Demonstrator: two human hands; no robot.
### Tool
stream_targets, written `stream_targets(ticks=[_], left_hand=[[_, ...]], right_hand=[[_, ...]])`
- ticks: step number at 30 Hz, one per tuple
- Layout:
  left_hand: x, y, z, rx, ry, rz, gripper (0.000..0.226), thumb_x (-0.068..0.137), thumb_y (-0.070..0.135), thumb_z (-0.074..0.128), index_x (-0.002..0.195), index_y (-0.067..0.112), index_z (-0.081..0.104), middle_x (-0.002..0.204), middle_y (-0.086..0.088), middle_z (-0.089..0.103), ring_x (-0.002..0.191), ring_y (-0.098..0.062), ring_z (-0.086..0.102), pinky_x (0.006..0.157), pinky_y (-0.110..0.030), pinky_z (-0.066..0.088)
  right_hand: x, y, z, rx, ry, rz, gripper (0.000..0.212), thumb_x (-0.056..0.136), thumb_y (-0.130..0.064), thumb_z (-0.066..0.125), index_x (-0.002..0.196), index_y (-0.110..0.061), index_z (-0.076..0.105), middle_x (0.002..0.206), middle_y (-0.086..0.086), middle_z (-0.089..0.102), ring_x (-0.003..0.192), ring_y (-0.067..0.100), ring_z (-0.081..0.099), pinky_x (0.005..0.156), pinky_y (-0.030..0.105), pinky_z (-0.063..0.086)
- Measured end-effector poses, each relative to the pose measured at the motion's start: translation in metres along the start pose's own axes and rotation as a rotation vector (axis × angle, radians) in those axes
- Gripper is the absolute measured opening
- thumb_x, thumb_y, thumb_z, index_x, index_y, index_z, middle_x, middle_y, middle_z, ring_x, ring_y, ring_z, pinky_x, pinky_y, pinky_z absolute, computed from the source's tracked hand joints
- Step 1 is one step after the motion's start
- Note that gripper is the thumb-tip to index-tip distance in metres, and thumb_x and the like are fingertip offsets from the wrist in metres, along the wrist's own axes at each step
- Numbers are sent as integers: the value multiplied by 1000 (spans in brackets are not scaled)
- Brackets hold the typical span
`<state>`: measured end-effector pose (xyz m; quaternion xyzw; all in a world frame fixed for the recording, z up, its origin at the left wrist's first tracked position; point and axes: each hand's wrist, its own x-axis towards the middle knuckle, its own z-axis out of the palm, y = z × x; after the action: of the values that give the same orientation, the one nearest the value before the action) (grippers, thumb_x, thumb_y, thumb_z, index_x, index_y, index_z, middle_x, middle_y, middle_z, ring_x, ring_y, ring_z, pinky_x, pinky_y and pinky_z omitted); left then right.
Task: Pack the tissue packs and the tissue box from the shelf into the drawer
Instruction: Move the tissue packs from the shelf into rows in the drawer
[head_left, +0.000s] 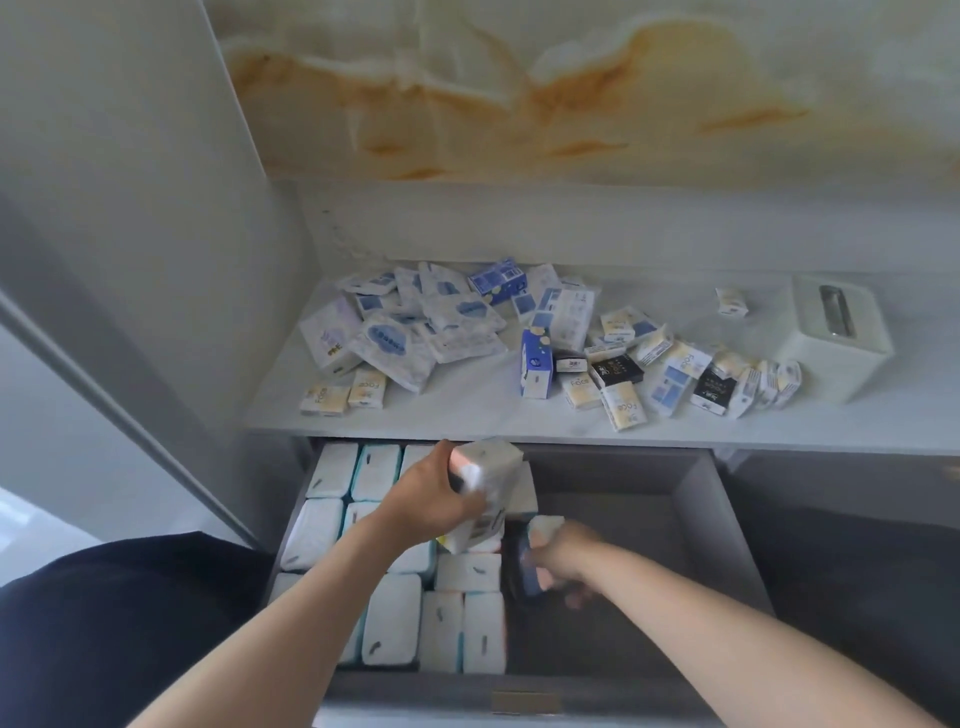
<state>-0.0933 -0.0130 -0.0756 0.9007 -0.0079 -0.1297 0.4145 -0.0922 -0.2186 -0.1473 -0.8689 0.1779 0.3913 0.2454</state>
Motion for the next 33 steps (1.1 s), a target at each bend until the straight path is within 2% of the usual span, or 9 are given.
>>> stream_targets(ticks=[3, 6, 10, 16, 19, 23, 25, 28, 33], left_hand=[[7, -4, -2, -21, -1, -21, 36, 73, 40, 72, 94, 26, 46, 80, 6, 59, 69, -12, 55, 62, -24, 43], [12, -7, -2, -79, 3, -32, 38, 69, 40, 72, 95, 26, 49, 83, 5, 63, 73, -12, 59, 66, -29, 51], [16, -6, 1, -163, -9, -39, 42, 69, 35, 76, 103, 27, 52, 93, 4, 66, 85, -15, 66, 74, -32, 57], [15, 6, 10, -228, -89, -43, 37, 70, 29, 76, 102, 25, 57, 96, 1, 67, 91, -19, 66, 84, -40, 58], [14, 15, 15, -205, -183, -44, 29, 72, 28, 74, 95, 19, 60, 94, -5, 67, 90, -23, 66, 85, -42, 56], [4, 25, 28, -215, -333, -31, 20, 86, 11, 68, 105, 15, 63, 102, -3, 70, 90, -15, 68, 77, -26, 54], [1, 26, 34, -210, -366, -21, 21, 87, 11, 66, 107, 17, 64, 101, -1, 71, 90, -14, 69, 76, -26, 54], [-3, 24, 44, -138, -407, -21, 19, 84, 12, 69, 100, 20, 62, 89, 4, 67, 80, -10, 66, 70, -25, 54], [-6, 10, 64, 89, -445, -15, 54, 83, 24, 74, 132, 25, 52, 111, 11, 62, 101, -10, 62, 92, -28, 54]], right_hand=[[11, -2, 11, 207, -156, -11, 48, 96, -29, 62, 137, -11, 46, 129, 14, 59, 80, 22, 66, 52, 33, 58], [18, -3, 13, 202, -206, -48, 45, 99, -15, 54, 142, -15, 43, 126, 8, 60, 86, 15, 64, 65, 33, 60], [17, -4, 5, 44, -225, -73, 45, 99, -25, 54, 142, -20, 43, 131, 5, 59, 102, 18, 64, 82, 43, 57], [10, -13, -29, -24, -44, -60, 40, 98, -28, 43, 132, -8, 54, 117, 12, 67, 86, 25, 68, 60, 28, 48], [-2, -8, -56, 262, -27, -201, 33, 98, -21, 39, 118, -15, 65, 101, 8, 74, 78, 22, 69, 61, 29, 51], [-21, 6, -85, 747, -435, -372, 48, 98, -35, 33, 126, -16, 67, 123, 22, 66, 117, 40, 61, 85, 50, 56], [-24, 16, -90, 672, -519, -405, 54, 98, -47, 39, 132, -11, 61, 129, 25, 62, 122, 43, 57, 87, 52, 54], [-28, 29, -89, 419, -464, -463, 42, 90, -32, 68, 124, -8, 65, 119, 20, 69, 113, 34, 66, 97, 53, 52], [-34, 32, -81, -100, -277, -481, 27, 77, -27, 78, 104, -27, 74, 105, -6, 75, 101, 16, 70, 94, 33, 55]])
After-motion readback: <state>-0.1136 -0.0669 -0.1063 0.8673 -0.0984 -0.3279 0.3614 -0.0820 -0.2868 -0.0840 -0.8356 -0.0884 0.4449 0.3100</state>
